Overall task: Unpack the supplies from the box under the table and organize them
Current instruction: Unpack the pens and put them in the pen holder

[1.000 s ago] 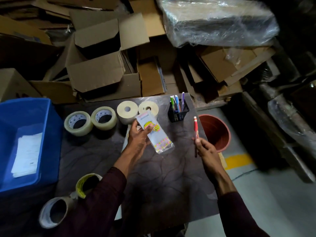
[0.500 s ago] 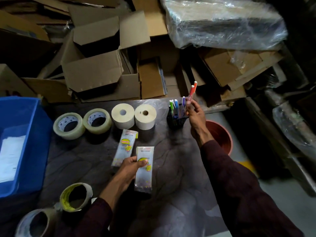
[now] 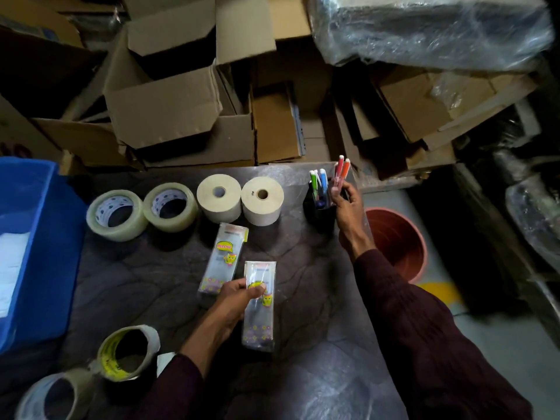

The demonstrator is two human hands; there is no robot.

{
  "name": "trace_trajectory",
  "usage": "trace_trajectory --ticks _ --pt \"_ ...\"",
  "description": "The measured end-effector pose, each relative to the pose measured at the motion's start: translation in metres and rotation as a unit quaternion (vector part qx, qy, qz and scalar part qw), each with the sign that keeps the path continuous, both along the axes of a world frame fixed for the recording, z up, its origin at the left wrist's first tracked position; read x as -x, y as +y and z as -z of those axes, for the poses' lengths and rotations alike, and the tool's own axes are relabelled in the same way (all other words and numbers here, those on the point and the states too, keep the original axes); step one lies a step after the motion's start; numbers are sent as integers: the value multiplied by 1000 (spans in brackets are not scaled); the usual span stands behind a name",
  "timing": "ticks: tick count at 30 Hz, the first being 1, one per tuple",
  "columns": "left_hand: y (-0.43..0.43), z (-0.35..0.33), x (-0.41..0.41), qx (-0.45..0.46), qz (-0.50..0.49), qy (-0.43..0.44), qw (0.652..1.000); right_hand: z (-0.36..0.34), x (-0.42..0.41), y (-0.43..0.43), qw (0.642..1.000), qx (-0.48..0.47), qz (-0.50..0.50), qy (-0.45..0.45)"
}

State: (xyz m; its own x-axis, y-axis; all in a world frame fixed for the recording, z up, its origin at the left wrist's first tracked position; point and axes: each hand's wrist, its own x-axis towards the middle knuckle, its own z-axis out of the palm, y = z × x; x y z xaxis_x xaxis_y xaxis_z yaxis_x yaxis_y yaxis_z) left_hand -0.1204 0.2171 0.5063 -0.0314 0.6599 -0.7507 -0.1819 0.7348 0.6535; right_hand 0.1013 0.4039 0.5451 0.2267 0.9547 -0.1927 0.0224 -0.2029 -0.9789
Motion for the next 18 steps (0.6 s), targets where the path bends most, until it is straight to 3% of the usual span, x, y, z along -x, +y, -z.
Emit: trace_trajectory --ticks 12,18 --pt "3 -3 1 0 7 -3 1000 -12 -6 14 992 -97 35 -79" --pt "-3 1 7 -16 14 13 1000 -30 -9 58 937 -124 -103 -310"
